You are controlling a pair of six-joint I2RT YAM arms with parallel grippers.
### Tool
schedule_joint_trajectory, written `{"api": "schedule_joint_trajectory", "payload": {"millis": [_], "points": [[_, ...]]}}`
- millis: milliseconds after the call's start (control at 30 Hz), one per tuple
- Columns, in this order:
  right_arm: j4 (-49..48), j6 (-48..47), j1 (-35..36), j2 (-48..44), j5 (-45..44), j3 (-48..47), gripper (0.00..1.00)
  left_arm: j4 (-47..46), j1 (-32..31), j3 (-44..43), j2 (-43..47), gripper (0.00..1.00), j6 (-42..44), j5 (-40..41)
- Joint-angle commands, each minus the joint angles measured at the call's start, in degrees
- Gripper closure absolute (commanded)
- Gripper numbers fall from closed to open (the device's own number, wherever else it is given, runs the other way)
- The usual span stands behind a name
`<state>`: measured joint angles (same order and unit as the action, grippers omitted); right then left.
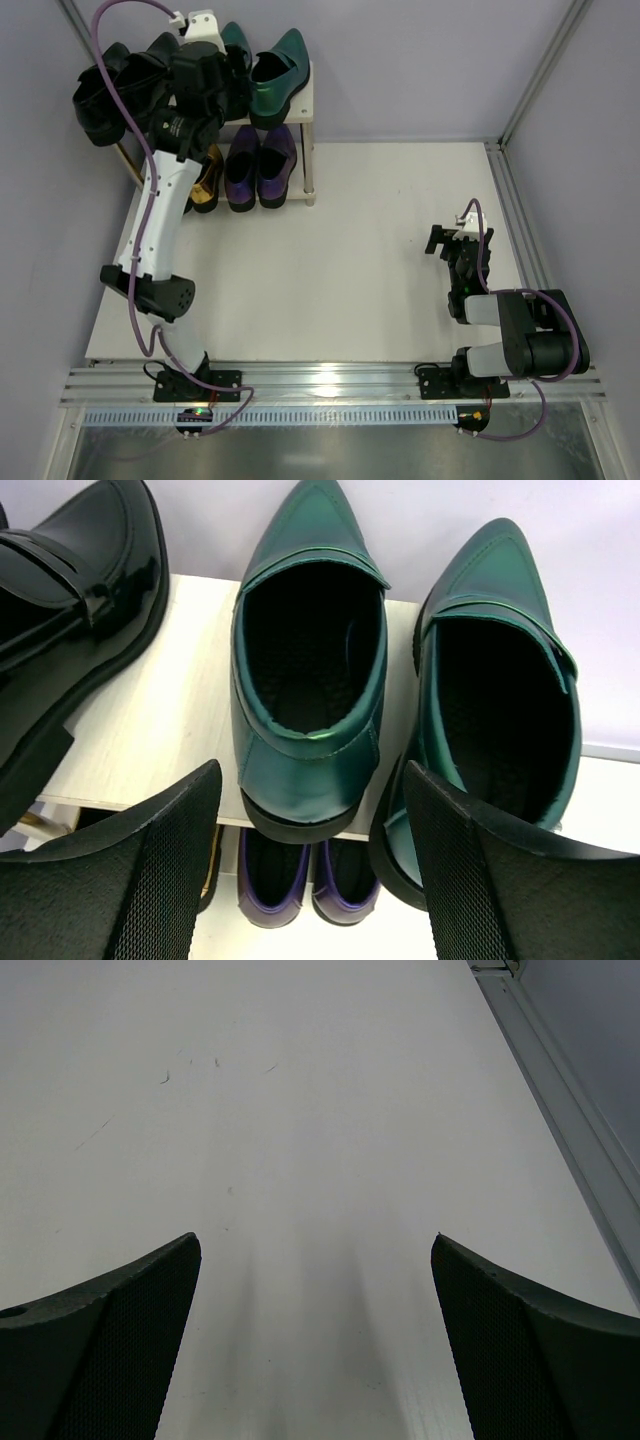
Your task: Place and organize the shoes onto the shoe shelf
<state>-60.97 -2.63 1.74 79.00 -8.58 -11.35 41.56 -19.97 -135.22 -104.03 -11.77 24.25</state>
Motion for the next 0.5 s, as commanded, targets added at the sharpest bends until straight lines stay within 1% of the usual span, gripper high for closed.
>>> {"api": "schedule_joint_trajectory", "payload": {"millis": [0,167,267,367,400,467], "points": [[-2.93,0.7,-0.16,-0.69,0.49,-0.51,0.03,-3.06,0.01,-1.01,-0.65,0.28,3.24,2.03],[-2.93,0.79,-0.16,-0.69,0.49,-0.42,0.03,-3.94,1.77,-1.28,-2.84,0.28,3.33,-0.42],[-2.93,0.7,-0.16,-0.69,0.49,-0.42,0.03,-4.82,2.65,-1.01,-3.37,0.34,3.24,-2.98],[-2.93,0.79,-0.16,-0.78,0.58,-0.42,0.03,-5.44,2.65,-1.01,-3.72,0.46,3.25,-4.12],[-2.84,0.79,-0.16,-0.78,0.58,-0.42,0.03,-5.44,2.65,-1.01,-3.73,0.57,3.24,-4.38],[-2.93,0.79,-0.16,-0.69,0.49,-0.42,0.03,-5.53,2.74,-1.01,-3.55,0.68,3.16,-4.39]]}}
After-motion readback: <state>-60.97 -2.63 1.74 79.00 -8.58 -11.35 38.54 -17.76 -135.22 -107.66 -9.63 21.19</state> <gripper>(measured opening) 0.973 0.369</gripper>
